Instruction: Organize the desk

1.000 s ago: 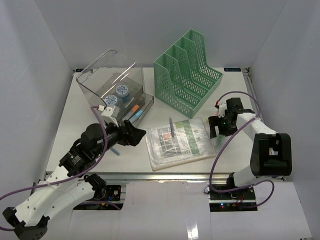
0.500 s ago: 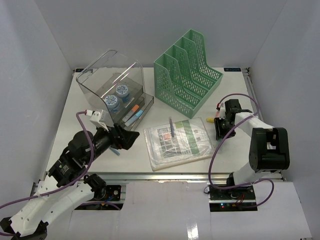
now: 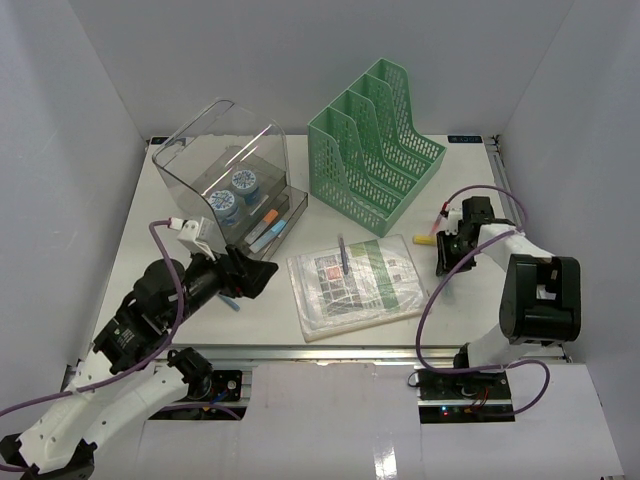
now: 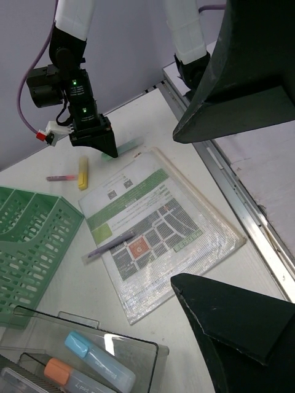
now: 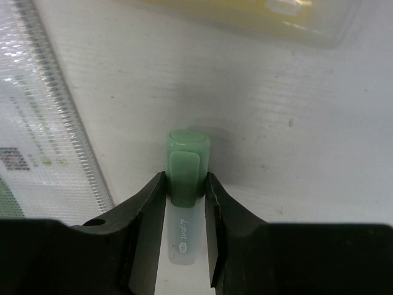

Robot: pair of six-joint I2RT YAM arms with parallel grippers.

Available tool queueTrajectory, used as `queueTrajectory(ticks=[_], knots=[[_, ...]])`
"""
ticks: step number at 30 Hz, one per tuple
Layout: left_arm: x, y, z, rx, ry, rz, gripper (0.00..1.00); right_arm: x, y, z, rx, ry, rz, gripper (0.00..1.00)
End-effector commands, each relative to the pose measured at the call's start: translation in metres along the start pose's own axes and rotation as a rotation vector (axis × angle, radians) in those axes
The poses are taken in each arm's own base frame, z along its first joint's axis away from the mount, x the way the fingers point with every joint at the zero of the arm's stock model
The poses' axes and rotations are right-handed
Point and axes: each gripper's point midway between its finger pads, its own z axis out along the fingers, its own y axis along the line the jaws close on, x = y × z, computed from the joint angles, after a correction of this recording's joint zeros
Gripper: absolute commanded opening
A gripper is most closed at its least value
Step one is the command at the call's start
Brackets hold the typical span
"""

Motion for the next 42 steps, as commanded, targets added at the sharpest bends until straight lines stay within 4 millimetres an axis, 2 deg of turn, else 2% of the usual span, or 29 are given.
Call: queueTrajectory(ticks=[1,3,5,7,8,10,11,12,13,14,16,18,21,25,29,31,36,39,42], knots=[[-0.031,-0.023,-0.019,0.072,-0.070,-0.001,0.98,-0.071,0.057,-0.061,-0.198,-0.369,-0.467,0.09],[-0.040,-0.028,-0.024,0.085,-0.094,0.000,0.98,-0.089,0.092,-0.086,-0.212,-0.496,-0.706,0.09],[-0.048,-0.032,-0.030,0.099,-0.118,-0.002,0.98,-0.099,0.135,-0.108,-0.238,-0.604,-0.955,0.08],[-0.053,-0.035,-0.038,0.110,-0.144,-0.008,0.98,-0.108,0.175,-0.120,-0.229,-0.675,-1.162,0.08],[-0.056,-0.036,-0.041,0.117,-0.155,-0.012,0.98,-0.107,0.204,-0.124,-0.248,-0.698,-1.279,0.08],[-0.061,-0.039,-0.049,0.132,-0.180,-0.024,0.98,-0.106,0.242,-0.115,-0.294,-0.667,-1.478,0.10],[-0.063,-0.039,-0.054,0.136,-0.195,-0.032,0.98,-0.112,0.261,-0.119,-0.307,-0.671,-1.583,0.11],[-0.065,-0.038,-0.058,0.132,-0.206,-0.040,0.98,-0.124,0.279,-0.136,-0.310,-0.698,-1.682,0.13],[-0.069,-0.038,-0.064,0.133,-0.222,-0.044,0.98,-0.124,0.300,-0.140,-0.336,-0.696,-1.764,0.13],[-0.073,-0.038,-0.070,0.128,-0.236,-0.048,0.98,-0.134,0.318,-0.142,-0.331,-0.701,-1.829,0.13],[-0.081,-0.037,-0.082,0.116,-0.268,-0.059,0.98,-0.147,0.351,-0.128,-0.309,-0.682,-1.944,0.12],[-0.091,-0.035,-0.097,0.109,-0.311,-0.072,0.98,-0.160,0.380,-0.130,-0.240,-0.731,-2.044,0.12],[-0.102,-0.033,-0.112,0.104,-0.369,-0.090,0.98,-0.161,0.422,-0.129,-0.152,-0.799,-2.168,0.12],[-0.105,-0.028,-0.120,0.087,-0.398,-0.108,0.98,-0.150,0.458,-0.107,-0.145,-0.834,-2.274,0.19],[-0.100,-0.026,-0.115,0.071,-0.374,-0.111,0.98,-0.144,0.475,-0.090,-0.155,-0.845,-2.303,0.25],[-0.099,-0.026,-0.114,0.070,-0.369,-0.112,0.98,-0.143,0.482,-0.087,-0.161,-0.862,-2.302,0.33],[-0.093,-0.027,-0.105,0.078,-0.344,-0.110,0.98,-0.142,0.486,-0.065,-0.152,-0.843,-2.291,0.62],[-0.088,-0.027,-0.099,0.085,-0.325,-0.112,0.98,-0.147,0.487,-0.068,-0.137,-0.862,-2.262,0.79],[-0.083,-0.028,-0.097,0.094,-0.315,-0.118,0.98,-0.150,0.486,-0.087,-0.134,-0.906,-2.219,0.86]])
